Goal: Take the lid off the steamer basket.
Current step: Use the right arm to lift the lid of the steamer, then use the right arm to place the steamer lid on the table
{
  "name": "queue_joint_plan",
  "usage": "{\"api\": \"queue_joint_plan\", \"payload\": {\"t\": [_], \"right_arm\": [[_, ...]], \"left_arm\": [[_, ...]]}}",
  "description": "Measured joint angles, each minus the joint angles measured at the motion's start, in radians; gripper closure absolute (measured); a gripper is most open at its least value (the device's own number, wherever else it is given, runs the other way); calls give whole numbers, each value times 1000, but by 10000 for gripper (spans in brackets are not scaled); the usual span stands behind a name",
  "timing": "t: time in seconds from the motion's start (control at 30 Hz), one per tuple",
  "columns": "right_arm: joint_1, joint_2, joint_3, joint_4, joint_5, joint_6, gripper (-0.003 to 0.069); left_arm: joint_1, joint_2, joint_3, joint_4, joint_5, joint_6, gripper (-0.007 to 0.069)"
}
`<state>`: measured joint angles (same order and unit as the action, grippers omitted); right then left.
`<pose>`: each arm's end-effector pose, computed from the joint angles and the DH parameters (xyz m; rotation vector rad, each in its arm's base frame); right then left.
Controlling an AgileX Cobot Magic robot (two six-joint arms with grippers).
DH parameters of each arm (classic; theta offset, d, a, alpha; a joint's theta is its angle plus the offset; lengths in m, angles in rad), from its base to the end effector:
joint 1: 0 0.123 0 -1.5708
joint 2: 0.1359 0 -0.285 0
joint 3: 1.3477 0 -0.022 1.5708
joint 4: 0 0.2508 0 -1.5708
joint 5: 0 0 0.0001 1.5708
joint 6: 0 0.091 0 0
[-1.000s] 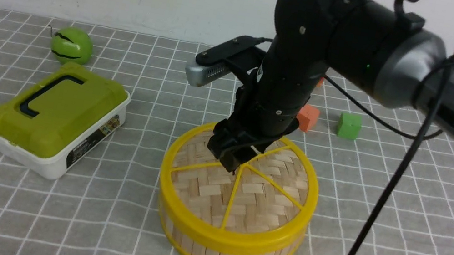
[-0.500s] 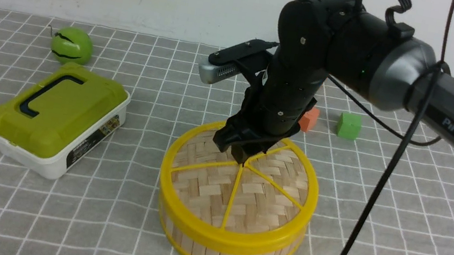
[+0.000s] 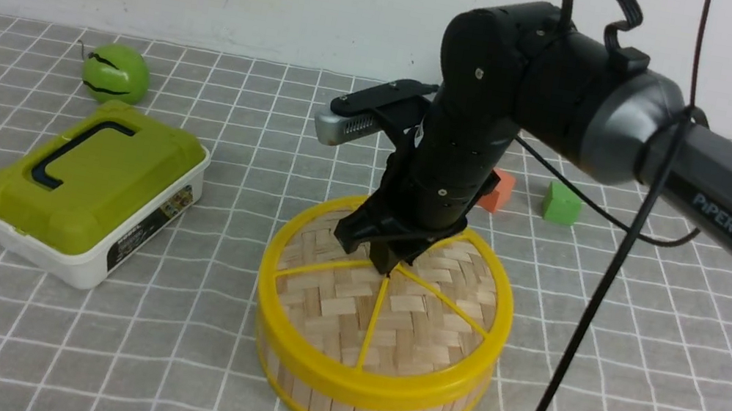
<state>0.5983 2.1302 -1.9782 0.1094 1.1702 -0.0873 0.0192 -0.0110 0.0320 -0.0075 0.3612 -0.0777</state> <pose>0.3784 0.2690 0.2621 -0.9176 2.6789 0.2693 0.0531 0.0008 0.1705 -0.0951 1.8636 -0.0478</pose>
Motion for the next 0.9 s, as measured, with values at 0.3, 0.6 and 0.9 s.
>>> {"api": "queue_joint_plan", "payload": {"t": [0.3,0.6,0.9], "right_arm": [[0,-20,-56,-10,61,0,581],[-29,-291,-118,-221,80,1,581],[-266,-565,195,-248,86,8,581]], "left_arm": [[0,0,0,0,0,0,386],[0,0,0,0,0,0,386],[0,0,0,0,0,0,386]]}}
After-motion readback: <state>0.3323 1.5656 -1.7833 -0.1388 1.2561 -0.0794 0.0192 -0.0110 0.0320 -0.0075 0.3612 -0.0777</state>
